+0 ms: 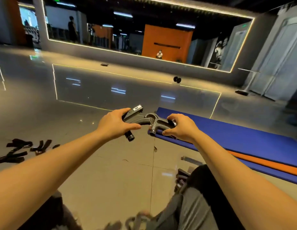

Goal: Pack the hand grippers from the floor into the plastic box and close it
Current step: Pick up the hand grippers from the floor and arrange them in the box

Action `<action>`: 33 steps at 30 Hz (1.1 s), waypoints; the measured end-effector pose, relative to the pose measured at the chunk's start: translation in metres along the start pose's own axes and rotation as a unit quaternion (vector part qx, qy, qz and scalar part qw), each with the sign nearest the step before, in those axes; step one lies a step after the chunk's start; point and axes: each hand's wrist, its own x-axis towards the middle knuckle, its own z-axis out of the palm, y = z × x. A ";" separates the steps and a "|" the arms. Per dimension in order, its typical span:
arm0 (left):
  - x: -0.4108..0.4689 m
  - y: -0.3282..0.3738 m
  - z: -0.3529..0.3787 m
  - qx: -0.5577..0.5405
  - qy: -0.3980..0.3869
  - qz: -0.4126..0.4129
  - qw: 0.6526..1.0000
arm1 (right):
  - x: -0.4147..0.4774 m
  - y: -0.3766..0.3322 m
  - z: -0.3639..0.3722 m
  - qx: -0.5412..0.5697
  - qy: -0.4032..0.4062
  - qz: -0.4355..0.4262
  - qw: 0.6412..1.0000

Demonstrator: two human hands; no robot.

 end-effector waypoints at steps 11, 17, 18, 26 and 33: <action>0.023 0.055 0.106 -0.066 -0.108 0.047 0.991 | -0.050 0.116 -0.022 -0.035 -0.039 0.129 0.990; 0.044 0.080 0.169 -0.059 -0.157 0.053 0.984 | -0.065 0.188 0.001 -0.004 -0.056 0.198 0.979; 0.047 0.081 0.181 -0.055 -0.163 0.055 0.984 | -0.068 0.201 0.007 0.003 -0.053 0.210 0.976; 0.064 0.099 0.252 0.009 -0.227 0.076 0.971 | -0.075 0.280 0.028 0.026 -0.057 0.267 0.962; 0.066 0.075 0.306 -0.066 -0.288 0.032 0.955 | -0.052 0.324 0.050 0.005 -0.057 0.289 0.956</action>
